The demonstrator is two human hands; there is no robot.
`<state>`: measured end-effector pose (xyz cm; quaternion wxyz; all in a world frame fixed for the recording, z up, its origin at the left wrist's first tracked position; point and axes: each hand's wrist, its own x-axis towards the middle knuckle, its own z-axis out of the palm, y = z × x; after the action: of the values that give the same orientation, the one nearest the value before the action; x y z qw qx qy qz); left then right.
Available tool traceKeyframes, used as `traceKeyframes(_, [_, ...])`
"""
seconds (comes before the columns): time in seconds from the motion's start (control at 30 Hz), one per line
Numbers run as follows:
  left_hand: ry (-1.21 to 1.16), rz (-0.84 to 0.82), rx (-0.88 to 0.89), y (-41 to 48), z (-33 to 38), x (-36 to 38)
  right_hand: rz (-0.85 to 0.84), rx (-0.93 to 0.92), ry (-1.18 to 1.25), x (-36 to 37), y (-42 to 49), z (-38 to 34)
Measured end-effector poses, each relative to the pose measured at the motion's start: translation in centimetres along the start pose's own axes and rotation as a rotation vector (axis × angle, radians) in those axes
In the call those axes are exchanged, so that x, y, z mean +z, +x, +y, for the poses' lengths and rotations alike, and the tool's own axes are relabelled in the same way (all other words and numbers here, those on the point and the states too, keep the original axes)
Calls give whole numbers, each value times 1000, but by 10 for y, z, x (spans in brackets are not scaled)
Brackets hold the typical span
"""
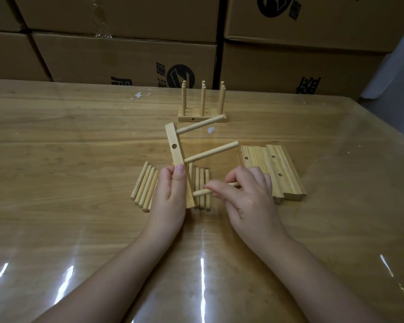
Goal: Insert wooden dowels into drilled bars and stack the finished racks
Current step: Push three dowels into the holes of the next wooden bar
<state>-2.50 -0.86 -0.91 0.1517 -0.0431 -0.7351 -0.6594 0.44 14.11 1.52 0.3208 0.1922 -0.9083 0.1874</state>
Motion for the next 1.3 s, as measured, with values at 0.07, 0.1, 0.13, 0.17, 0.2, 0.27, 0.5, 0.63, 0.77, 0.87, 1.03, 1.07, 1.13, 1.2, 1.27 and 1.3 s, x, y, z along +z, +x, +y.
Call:
traceKeyframes(0.07, [14, -4, 10, -1, 1, 0, 1, 0, -5, 0, 0, -1])
traceKeyframes(0.1, [18, -12, 17, -1, 2, 1, 4, -1, -6, 0, 0, -1])
traceKeyframes(0.13, [22, -21, 24, -1, 2, 1, 7, -5, -6, 0, 0, -1])
traceKeyframes(0.17, [28, -25, 34, -2, 3, 1, 6, -11, -6, 1, -1, -1])
traceKeyframes(0.2, [35, -24, 45, -2, 3, 1, 3, -19, -6, 1, -1, -2])
traceKeyframes(0.27, [47, -24, 63, -3, 4, 1, -7, -27, -6, 1, -2, -2])
traceKeyframes(0.5, [99, -25, 104, -3, 2, 2, -47, -25, -14, -1, -2, -3])
traceKeyframes(0.63, [124, -30, 135, -3, 0, 1, -69, -17, -19, -2, -2, -4])
traceKeyframes(0.77, [144, -35, 127, -2, 0, 1, -66, -12, -33, -3, -2, -5])
traceKeyframes(0.87, [150, -45, 135, -3, 1, 2, -74, -3, -30, -3, -2, -5])
traceKeyframes(1.03, [167, -65, 137, -3, 0, 2, -136, 70, 25, -1, -5, -5])
traceKeyframes(1.07, [163, -64, 136, -2, 0, 2, -132, 81, 32, 0, -5, -6])
traceKeyframes(1.13, [142, -54, 128, -1, 1, 2, -112, 89, 51, 3, -7, -6])
traceKeyframes(1.2, [119, -50, 104, -1, 3, 1, -86, 88, 81, 5, -7, -5])
traceKeyframes(1.27, [100, -52, 80, -1, 5, 0, -46, 86, 103, 7, -7, -3])
traceKeyframes(1.3, [93, -49, 71, -1, 6, 0, -15, 95, 119, 7, -7, -2])
